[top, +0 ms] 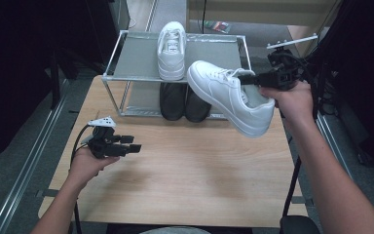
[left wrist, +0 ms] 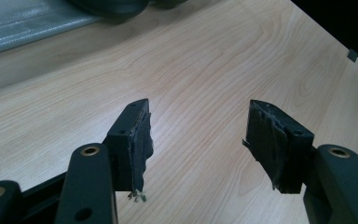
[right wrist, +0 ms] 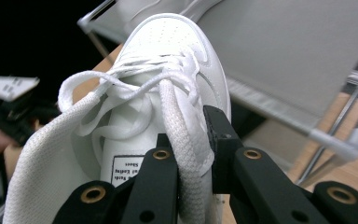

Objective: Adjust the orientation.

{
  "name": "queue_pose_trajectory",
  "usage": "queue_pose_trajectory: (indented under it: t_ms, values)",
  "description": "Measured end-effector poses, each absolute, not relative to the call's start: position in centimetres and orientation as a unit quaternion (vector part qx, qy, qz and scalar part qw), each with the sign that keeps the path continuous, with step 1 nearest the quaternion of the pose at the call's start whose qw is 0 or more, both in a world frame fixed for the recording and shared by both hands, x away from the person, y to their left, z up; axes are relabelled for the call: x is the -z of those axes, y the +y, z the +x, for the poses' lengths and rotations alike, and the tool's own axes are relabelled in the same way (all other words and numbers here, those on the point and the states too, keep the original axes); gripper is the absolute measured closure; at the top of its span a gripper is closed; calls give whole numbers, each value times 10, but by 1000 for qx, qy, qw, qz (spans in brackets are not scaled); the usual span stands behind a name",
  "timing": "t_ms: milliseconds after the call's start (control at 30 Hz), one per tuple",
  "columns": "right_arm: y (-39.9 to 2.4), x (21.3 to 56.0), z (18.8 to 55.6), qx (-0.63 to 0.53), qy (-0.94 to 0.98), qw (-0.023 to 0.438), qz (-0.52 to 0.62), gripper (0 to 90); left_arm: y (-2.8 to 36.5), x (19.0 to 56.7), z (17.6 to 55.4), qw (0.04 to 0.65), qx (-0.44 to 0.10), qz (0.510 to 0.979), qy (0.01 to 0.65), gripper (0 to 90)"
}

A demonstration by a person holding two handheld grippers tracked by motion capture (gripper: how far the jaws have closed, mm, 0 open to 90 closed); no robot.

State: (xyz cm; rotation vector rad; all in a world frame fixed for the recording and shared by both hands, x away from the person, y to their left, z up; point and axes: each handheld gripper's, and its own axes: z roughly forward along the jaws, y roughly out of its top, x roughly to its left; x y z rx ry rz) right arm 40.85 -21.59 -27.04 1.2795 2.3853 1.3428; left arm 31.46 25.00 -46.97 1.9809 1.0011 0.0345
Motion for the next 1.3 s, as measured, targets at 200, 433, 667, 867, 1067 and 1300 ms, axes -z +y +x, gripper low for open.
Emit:
queue_pose_trajectory:
  t_ms: [200, 433, 667, 867, 1067, 1300]
  values:
    - [-211, 263, 428, -439, 773, 79, 451, 846, 248, 470, 316, 444, -12, 802, 400, 406]
    - [-195, 258, 461, -428, 745, 114, 499, 844, 247, 469, 319, 446, -8, 805, 392, 406]
    - [-171, 263, 494, -417, 714, 135, 546, 844, 244, 471, 321, 440, -4, 812, 384, 405]
    - [-154, 266, 513, -408, 696, 148, 572, 841, 240, 470, 320, 441, 5, 814, 378, 405]
    - [-134, 271, 530, -400, 673, 167, 600, 839, 235, 469, 318, 445, 9, 817, 366, 405]
    - [-110, 273, 545, -386, 647, 181, 632, 836, 233, 469, 317, 443, 10, 821, 360, 406]
